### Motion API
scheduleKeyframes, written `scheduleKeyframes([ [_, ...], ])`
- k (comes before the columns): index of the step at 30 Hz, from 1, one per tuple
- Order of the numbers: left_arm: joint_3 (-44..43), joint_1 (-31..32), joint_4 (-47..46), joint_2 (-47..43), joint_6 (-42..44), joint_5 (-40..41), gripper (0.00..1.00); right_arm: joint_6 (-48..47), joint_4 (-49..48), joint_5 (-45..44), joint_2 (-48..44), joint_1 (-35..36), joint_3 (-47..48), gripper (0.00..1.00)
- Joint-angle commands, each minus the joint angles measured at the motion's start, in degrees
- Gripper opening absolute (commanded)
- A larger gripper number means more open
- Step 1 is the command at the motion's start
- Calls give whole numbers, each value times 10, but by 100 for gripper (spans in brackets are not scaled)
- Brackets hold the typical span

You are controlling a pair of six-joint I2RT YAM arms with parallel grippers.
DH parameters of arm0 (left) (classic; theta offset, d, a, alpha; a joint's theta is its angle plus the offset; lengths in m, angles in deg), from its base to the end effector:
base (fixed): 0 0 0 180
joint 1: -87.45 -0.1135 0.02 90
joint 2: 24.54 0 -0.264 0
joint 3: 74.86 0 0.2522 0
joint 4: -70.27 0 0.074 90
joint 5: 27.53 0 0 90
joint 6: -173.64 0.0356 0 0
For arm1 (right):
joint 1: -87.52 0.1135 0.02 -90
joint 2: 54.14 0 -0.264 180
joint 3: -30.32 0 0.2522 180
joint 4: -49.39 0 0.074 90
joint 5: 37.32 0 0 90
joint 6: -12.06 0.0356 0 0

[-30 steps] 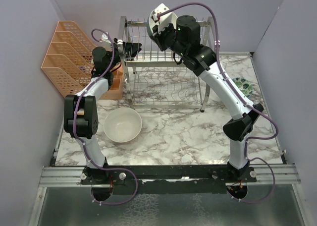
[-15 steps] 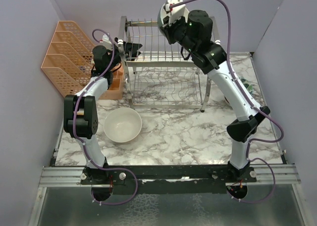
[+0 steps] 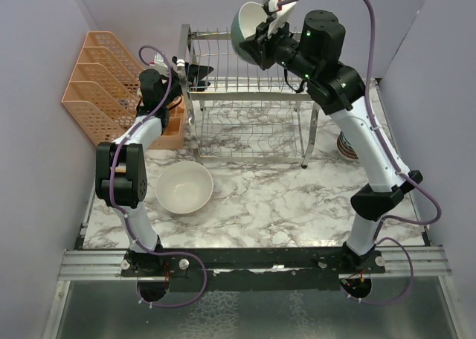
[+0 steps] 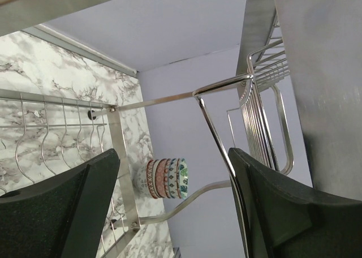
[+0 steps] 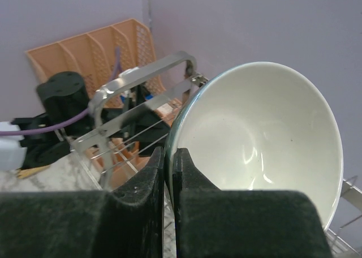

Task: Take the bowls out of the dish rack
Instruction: Pick up the bowl from the dish rack, then place the bowl with the bowl.

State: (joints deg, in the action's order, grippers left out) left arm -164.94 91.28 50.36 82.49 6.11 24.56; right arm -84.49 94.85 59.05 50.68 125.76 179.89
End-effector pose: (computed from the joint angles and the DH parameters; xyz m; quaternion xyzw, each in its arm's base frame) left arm 0.4381 -0.0512 0.2977 -0.2021 0.6624 -0.6167 0.3743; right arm 0.2929 0.2358 0.5449 -0.3067 0.6419 0.2296 0.6642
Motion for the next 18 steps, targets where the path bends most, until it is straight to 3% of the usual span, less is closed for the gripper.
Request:
scheduleKeyframes([
  [1,40,14,124,32,63,-33,79,50,-58,136,-83,0,27,1],
  [12,36,14,129,29,69,-33,80,181,-98,280,-181,0,-54,1],
  [18,50,14,137,12,75,-27,80,212,-66,341,-212,0,-92,1],
])
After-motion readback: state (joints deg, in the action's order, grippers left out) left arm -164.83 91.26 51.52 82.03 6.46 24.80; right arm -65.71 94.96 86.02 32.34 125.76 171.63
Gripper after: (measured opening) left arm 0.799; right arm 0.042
